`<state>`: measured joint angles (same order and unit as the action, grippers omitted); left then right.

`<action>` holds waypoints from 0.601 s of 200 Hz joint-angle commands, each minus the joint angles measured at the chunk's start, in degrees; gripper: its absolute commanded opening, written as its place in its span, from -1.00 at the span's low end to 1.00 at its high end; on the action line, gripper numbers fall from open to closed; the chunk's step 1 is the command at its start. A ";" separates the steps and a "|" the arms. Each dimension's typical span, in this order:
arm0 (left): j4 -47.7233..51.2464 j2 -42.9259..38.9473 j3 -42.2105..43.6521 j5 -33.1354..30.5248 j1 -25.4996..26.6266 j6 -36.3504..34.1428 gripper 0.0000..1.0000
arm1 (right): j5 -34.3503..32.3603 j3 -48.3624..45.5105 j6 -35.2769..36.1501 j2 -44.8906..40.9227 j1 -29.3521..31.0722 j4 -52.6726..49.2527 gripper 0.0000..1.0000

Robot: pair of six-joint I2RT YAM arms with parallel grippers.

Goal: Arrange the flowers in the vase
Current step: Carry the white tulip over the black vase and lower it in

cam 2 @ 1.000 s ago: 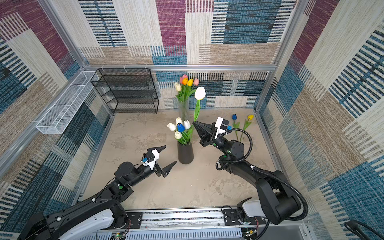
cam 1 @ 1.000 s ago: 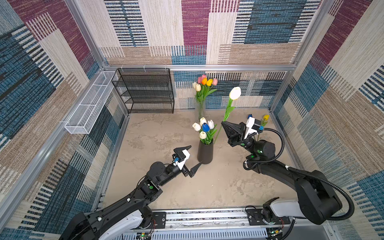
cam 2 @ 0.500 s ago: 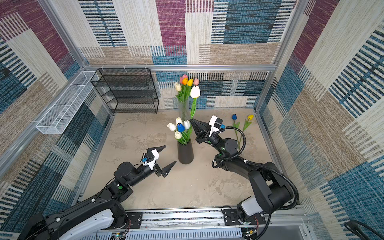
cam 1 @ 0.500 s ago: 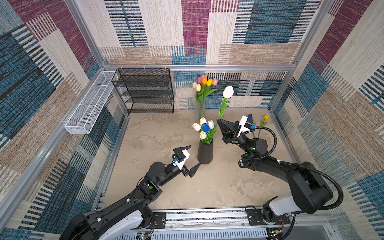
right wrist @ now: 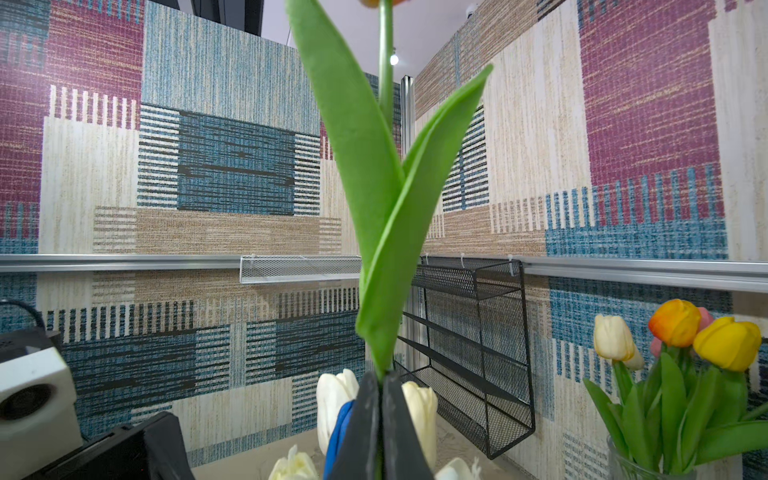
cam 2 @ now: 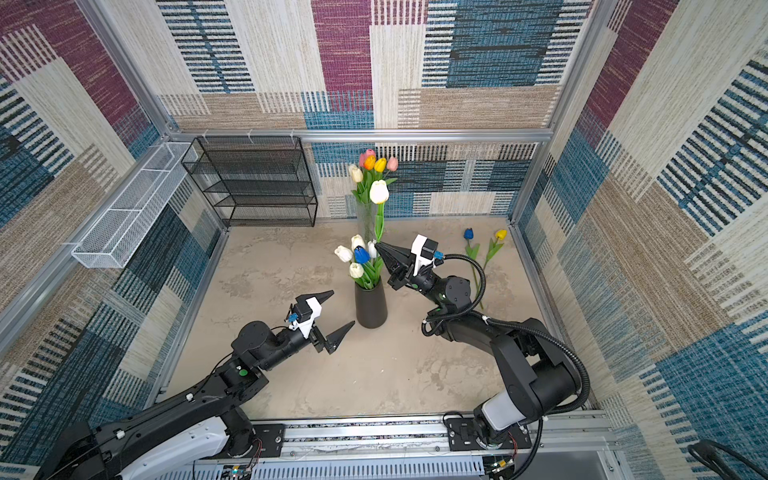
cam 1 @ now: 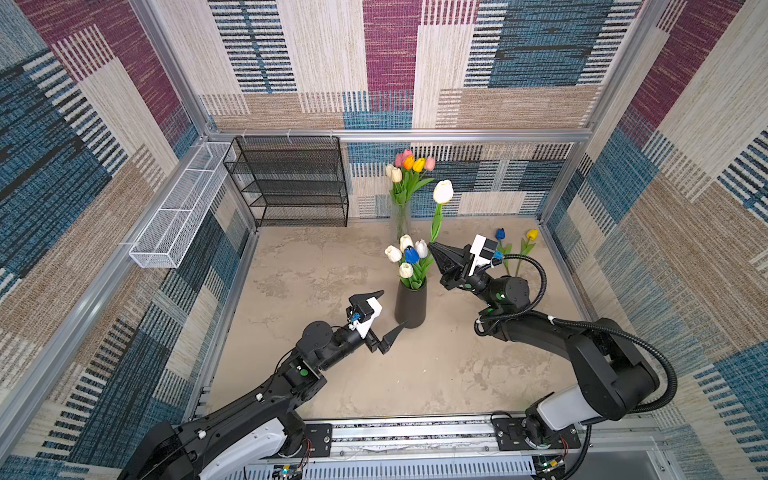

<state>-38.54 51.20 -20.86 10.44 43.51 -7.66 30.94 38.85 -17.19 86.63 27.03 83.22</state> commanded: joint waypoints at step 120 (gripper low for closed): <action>-3.12 2.90 0.14 -0.24 -0.09 -0.64 0.89 | 3.17 -5.55 9.08 1.77 1.36 -2.04 -0.88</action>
<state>-39.44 53.65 -20.78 10.46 43.51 -7.66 34.09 34.13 -10.20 88.47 28.21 81.47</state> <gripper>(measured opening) 0.947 0.058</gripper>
